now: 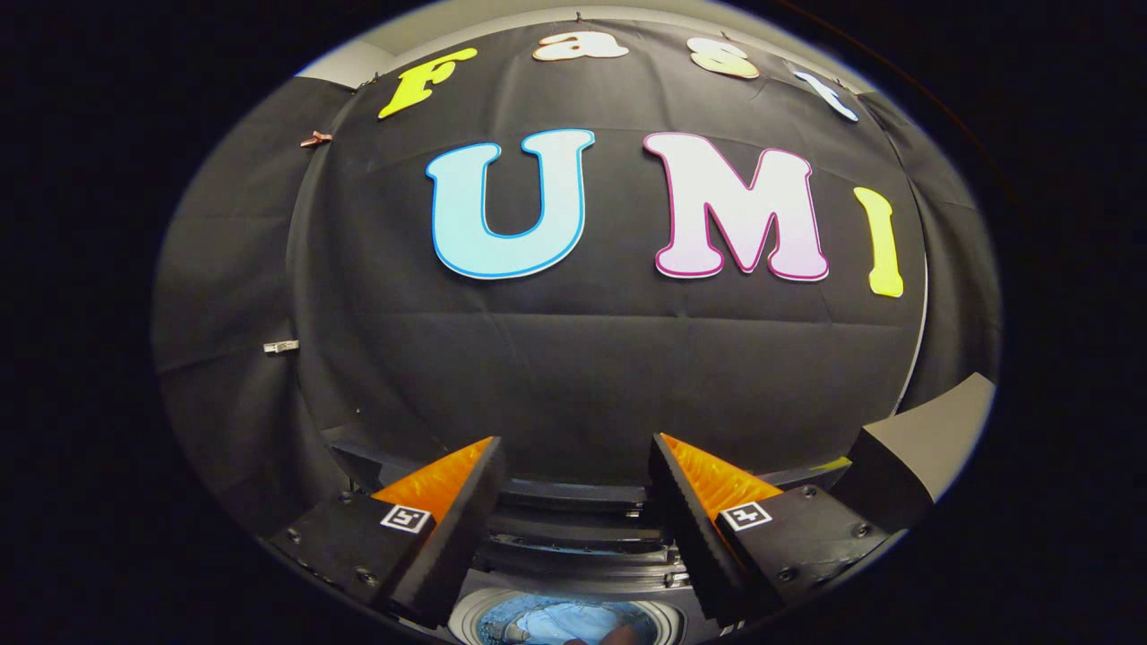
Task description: Put the clothes into the washing machine and then close the washing machine lid.
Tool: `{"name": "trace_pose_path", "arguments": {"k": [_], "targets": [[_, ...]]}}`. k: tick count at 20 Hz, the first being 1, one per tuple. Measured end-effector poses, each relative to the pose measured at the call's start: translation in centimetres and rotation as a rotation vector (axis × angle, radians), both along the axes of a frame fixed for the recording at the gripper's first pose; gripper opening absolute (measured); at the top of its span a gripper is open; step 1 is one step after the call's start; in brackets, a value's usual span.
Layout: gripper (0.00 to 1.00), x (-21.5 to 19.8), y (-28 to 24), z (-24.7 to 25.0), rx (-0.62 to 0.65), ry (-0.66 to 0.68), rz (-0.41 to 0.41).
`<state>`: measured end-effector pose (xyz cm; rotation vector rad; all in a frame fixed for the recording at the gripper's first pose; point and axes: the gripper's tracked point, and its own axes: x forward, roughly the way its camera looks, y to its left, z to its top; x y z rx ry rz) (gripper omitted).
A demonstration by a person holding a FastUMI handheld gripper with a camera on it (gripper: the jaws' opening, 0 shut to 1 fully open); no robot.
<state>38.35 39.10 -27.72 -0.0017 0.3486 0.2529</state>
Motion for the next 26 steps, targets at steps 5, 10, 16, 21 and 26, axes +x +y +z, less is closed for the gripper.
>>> {"name": "trace_pose_path", "arguments": {"k": [5,10,16,21,26], "targets": [[1.00,-2.4,-0.3,0.2,-0.002,-0.005,0.000],[1.00,-4.4,-0.5,0.2,-0.005,-0.002,0.005],[1.00,-6.2,-0.7,0.1,-0.004,-0.006,0.006],[1.00,-8.0,-0.9,-0.3,-0.005,-0.004,0.016],[1.00,-8.9,-0.7,-1.5,-0.098,0.018,0.031]]}}
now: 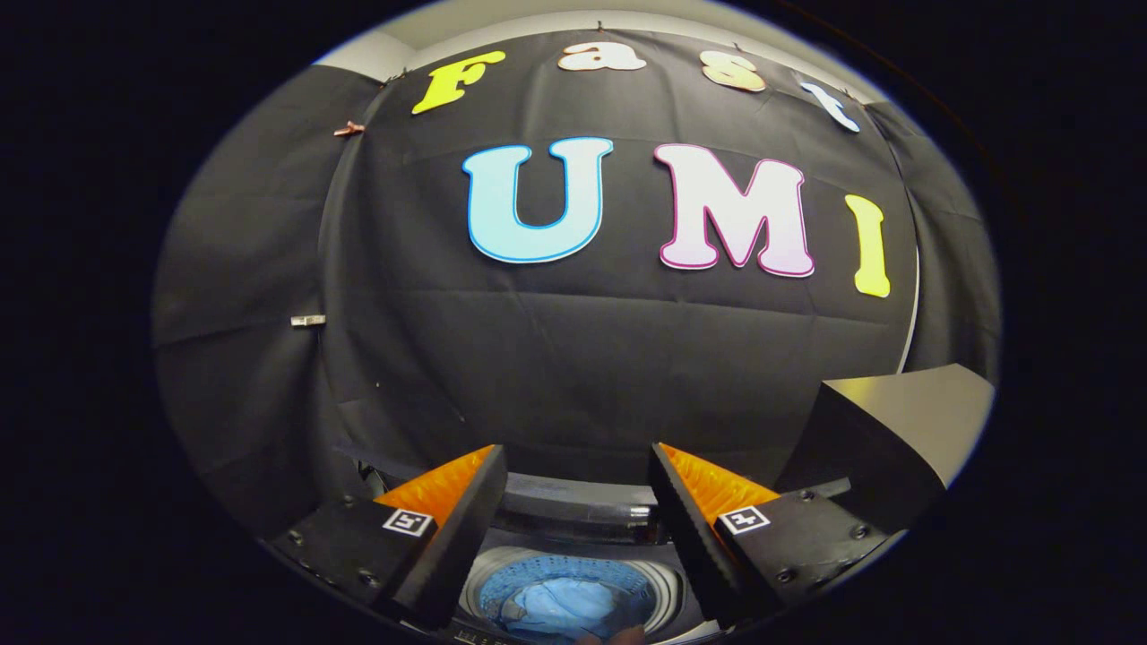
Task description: Put the clothes into the washing machine and then close the washing machine lid.
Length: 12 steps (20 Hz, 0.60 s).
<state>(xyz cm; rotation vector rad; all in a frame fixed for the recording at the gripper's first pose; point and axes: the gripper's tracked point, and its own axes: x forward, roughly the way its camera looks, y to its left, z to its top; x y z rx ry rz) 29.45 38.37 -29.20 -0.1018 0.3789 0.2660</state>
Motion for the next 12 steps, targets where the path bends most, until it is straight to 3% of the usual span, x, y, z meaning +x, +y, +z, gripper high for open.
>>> {"name": "trace_pose_path", "arguments": {"k": [6,12], "targets": [[0.98,-0.7,0.8,-2.2,-0.017,0.072,0.013],[0.98,-0.4,0.5,-0.6,0.022,0.060,-0.009]]}}
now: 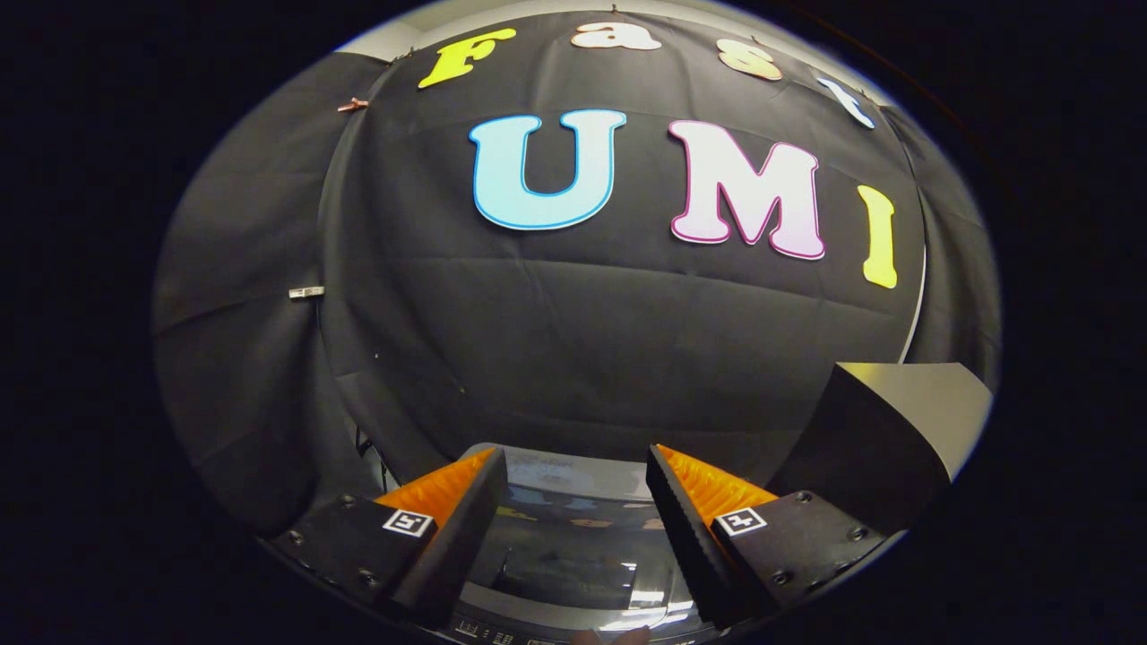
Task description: Put the clothes into the washing machine and then close the washing machine lid.
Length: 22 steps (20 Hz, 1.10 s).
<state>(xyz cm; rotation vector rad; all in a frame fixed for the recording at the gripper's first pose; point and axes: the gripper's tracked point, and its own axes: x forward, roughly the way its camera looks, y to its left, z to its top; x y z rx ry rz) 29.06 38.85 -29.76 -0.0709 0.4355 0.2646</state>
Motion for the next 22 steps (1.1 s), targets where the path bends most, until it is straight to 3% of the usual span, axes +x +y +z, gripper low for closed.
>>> {"name": "trace_pose_path", "arguments": {"k": [6,16,22], "targets": [[0.98,0.1,-1.4,4.8,0.034,-0.067,-0.026],[0.98,0.0,-7.4,17.8,0.096,-0.246,-0.079],[0.98,-1.8,-12.3,21.8,0.080,-0.290,-0.057]]}}
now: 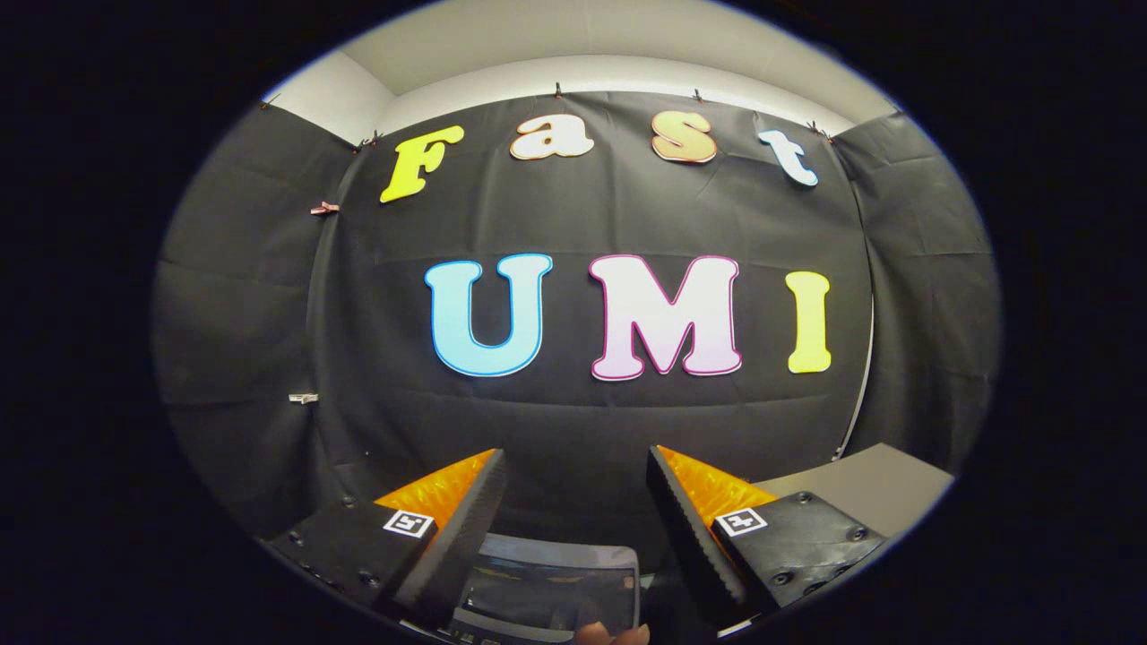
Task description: Put the clothes into the washing machine and then close the washing machine lid.
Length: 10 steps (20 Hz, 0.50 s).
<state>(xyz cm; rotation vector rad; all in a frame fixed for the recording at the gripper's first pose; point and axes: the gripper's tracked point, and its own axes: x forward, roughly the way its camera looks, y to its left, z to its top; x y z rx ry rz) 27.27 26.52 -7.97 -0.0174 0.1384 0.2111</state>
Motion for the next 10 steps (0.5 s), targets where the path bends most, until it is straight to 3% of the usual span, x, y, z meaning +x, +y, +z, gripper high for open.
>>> {"name": "trace_pose_path", "arguments": {"k": [10], "targets": [[0.98,-1.8,-9.1,1.2,0.038,-0.006,-0.025]]}}
